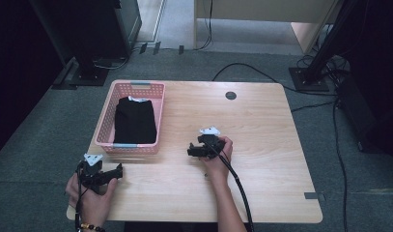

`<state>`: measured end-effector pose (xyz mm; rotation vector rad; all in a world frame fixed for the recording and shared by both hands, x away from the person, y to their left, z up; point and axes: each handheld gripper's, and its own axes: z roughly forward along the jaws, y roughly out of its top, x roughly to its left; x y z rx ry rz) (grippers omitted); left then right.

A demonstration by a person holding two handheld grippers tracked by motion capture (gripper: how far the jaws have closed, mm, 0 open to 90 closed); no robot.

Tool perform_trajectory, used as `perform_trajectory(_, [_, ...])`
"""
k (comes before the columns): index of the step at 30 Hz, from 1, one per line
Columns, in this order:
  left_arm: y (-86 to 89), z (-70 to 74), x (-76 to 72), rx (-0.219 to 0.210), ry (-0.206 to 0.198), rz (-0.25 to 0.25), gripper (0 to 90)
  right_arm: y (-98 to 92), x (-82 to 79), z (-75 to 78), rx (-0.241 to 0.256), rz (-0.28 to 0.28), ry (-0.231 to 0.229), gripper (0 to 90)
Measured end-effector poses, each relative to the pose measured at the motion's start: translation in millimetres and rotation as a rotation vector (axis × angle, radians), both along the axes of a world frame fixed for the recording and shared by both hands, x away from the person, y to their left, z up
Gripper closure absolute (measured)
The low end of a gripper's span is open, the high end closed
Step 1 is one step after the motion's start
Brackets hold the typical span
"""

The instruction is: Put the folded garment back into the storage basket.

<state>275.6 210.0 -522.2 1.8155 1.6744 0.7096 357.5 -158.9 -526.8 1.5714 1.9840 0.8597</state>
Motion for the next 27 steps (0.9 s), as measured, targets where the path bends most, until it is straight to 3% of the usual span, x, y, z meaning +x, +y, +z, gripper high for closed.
perform_trajectory(27, [-0.2,0.0,0.0,0.000,0.001,-0.004,0.0,-25.7,-12.6,-0.4,-0.002,-0.041,-0.001,0.0])
